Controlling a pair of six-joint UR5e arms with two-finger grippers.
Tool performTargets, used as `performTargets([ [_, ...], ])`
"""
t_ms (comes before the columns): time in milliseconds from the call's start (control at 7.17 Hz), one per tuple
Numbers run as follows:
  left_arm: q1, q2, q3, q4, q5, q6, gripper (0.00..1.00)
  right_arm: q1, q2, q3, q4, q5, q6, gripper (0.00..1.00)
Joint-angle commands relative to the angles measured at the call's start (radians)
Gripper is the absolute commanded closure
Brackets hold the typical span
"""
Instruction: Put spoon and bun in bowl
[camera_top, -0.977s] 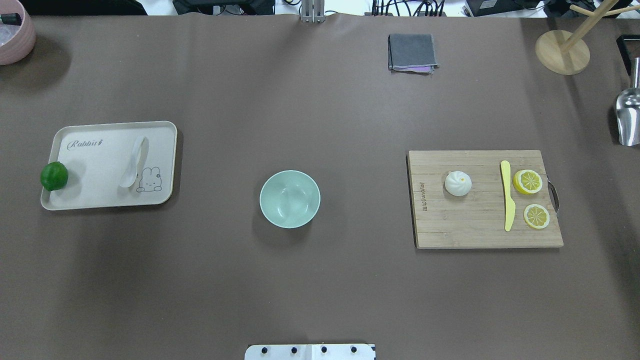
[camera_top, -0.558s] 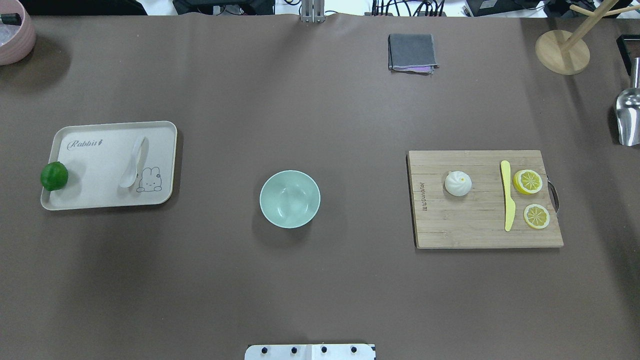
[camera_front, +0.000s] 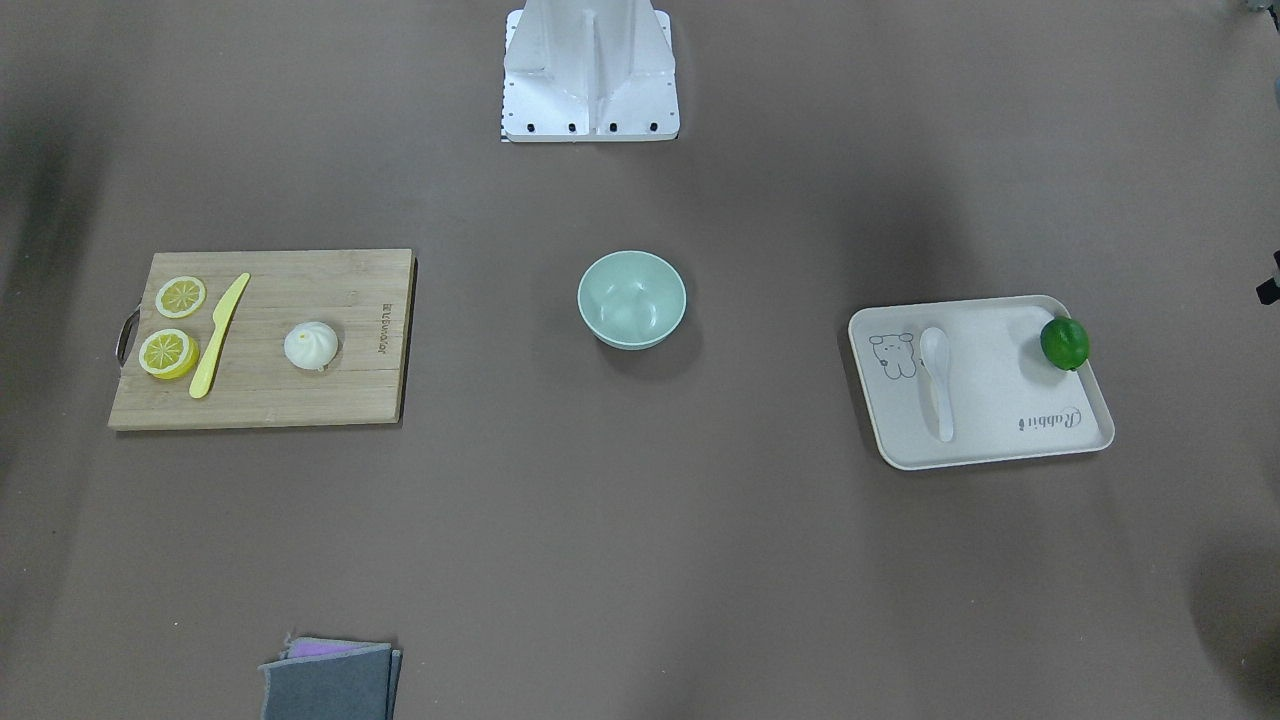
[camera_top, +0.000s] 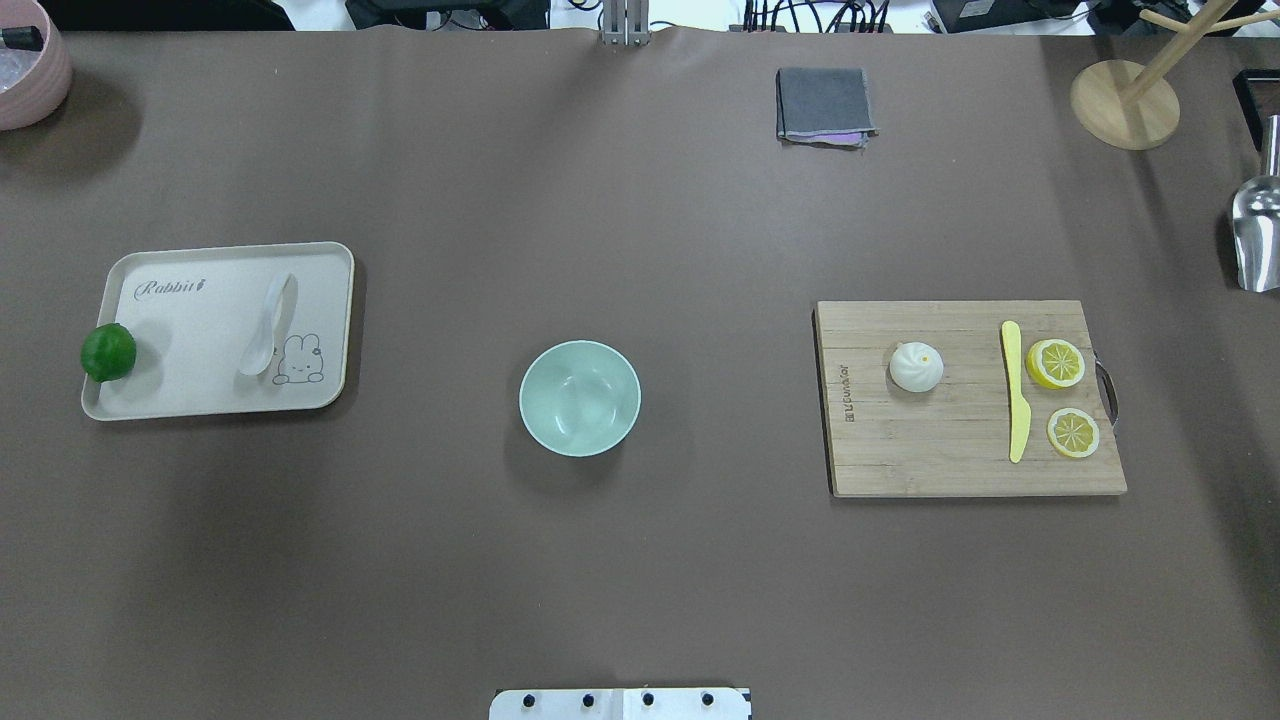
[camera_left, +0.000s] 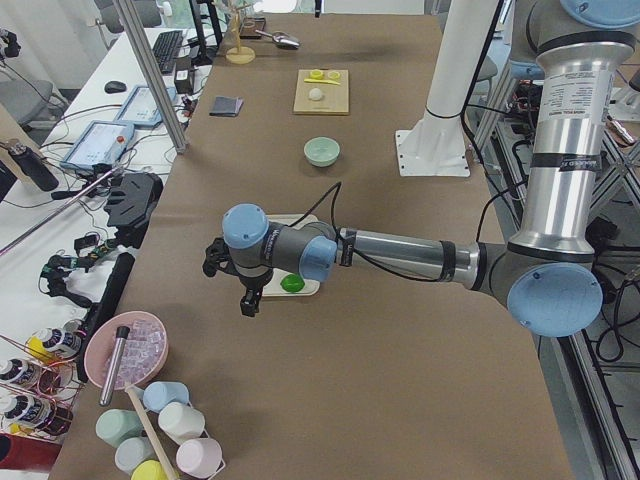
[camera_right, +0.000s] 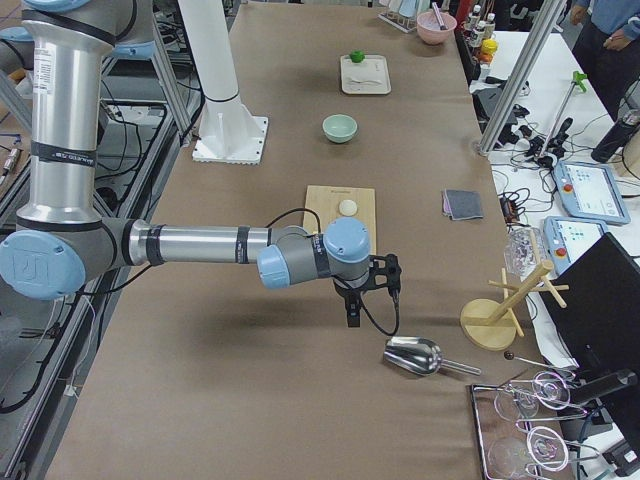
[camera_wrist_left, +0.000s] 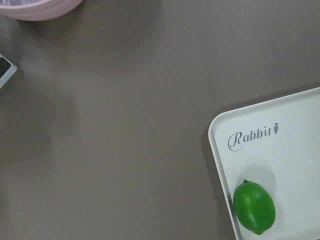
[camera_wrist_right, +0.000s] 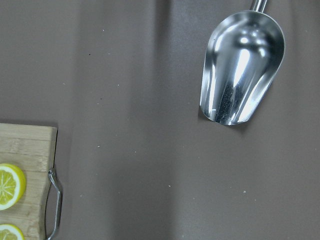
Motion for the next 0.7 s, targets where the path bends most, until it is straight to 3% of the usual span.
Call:
performTargets([
  [0, 0.002, 0.001, -0.008, -0.002, -0.012, -0.012, 0.02, 0.0, 0.0, -0.003, -0.001, 0.001, -0.001, 0.0],
  [558, 0.002, 0.004, -0.005, -0.022, -0.009, -0.011, 0.02, -0.002, 0.001, 0.0, -0.001, 0.005, -0.001, 0.0],
])
